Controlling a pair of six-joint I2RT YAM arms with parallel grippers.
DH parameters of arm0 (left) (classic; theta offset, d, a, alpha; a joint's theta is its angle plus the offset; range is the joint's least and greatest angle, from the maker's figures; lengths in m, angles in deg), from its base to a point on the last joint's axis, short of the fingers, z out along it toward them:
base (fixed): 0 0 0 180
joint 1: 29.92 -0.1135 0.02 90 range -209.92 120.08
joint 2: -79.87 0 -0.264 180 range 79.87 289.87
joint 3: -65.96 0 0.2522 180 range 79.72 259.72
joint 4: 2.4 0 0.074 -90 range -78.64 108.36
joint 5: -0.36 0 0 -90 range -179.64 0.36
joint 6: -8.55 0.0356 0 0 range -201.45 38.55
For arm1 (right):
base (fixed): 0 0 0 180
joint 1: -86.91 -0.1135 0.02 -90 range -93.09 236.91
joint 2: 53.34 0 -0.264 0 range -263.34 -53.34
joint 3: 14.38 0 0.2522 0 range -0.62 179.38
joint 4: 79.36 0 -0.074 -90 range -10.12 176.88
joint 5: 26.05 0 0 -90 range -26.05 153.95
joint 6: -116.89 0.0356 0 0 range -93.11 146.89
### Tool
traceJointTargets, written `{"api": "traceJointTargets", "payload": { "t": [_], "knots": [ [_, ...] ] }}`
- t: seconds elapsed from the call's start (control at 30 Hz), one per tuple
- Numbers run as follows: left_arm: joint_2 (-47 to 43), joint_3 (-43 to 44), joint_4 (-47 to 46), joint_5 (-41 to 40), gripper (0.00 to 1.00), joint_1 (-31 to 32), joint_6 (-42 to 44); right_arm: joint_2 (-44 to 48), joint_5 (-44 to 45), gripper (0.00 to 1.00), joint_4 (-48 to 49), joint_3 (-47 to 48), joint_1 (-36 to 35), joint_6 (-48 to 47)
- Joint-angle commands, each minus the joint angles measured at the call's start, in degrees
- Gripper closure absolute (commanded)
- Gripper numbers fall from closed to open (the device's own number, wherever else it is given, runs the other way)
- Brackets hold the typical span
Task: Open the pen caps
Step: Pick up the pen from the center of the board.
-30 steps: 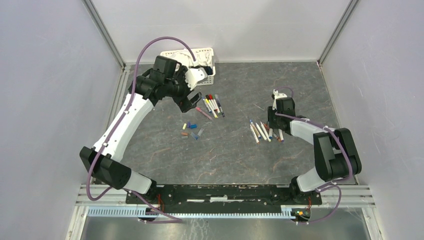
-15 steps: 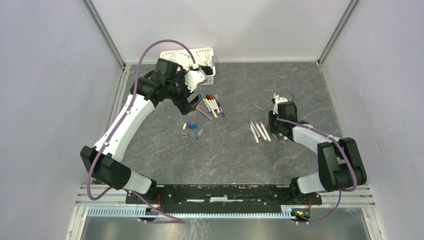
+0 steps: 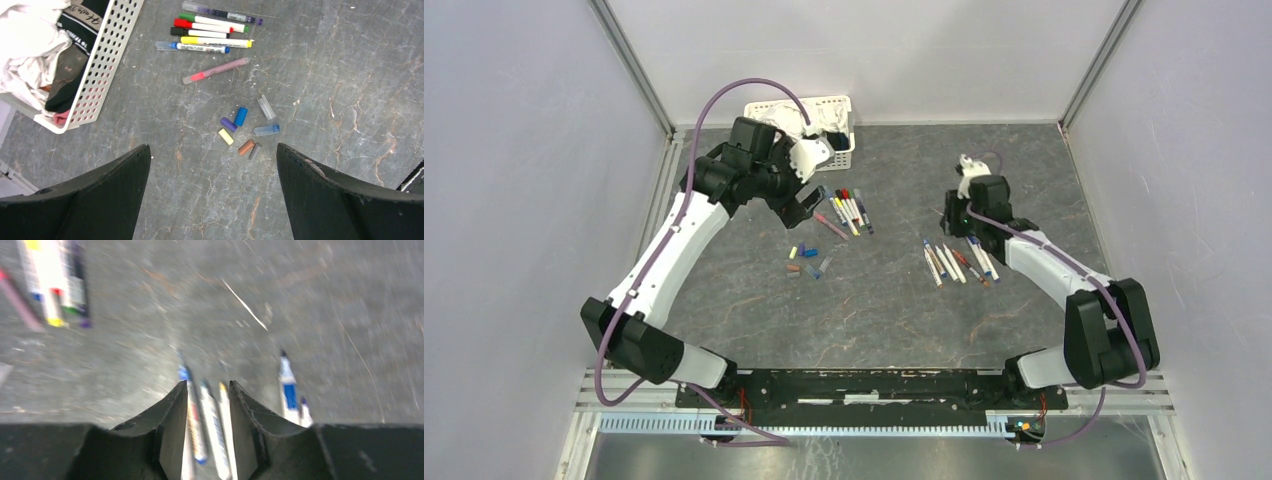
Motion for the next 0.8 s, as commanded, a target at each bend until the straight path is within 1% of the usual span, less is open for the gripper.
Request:
{"api": "traceJointTargets", "payload": {
  "t": [0.0,0.07,0.17,0.33,0.47,0.6,0.77],
  "knots": [
    [-2.69,0.38,-4.02,-2.09,0.0,-2.48,-3.74,-5.29,0.04,0.57,1.76,9.44,-6.37,-0.95],
    [-3.45,-0.15,-6.22,-3.5,0.0,-5.16,-5.06,-9.9,-0.2,0.57,1.93,13.91,-9.43,-1.59],
    [-4.77,-1.66,-7.29,-2.71,0.0,-8.68,-5.6,-18.24,0.06,0.57,1.24,22.23,-13.25,-3.19],
    [-6.5,-4.69,-4.76,-0.12,0.0,-9.31,-3.11,-32.19,0.57,0.68,-3.16,35.3,-16.09,-3.9],
    [-7.59,-7.36,-4.11,1.79,0.0,-9.31,-2.48,-39.14,0.51,0.7,-5.27,43.49,-16.91,-3.88],
    [-8.11,-10.08,-4.81,2.25,0.0,-9.31,-3.37,-43.18,0.03,0.7,-6.06,47.44,-17.62,-3.37],
    [-8.58,-12.16,-4.29,3.78,0.0,-9.31,-3.38,-45.69,1.25,0.73,-6.21,47.82,-17.89,-2.69]
  ]
}}
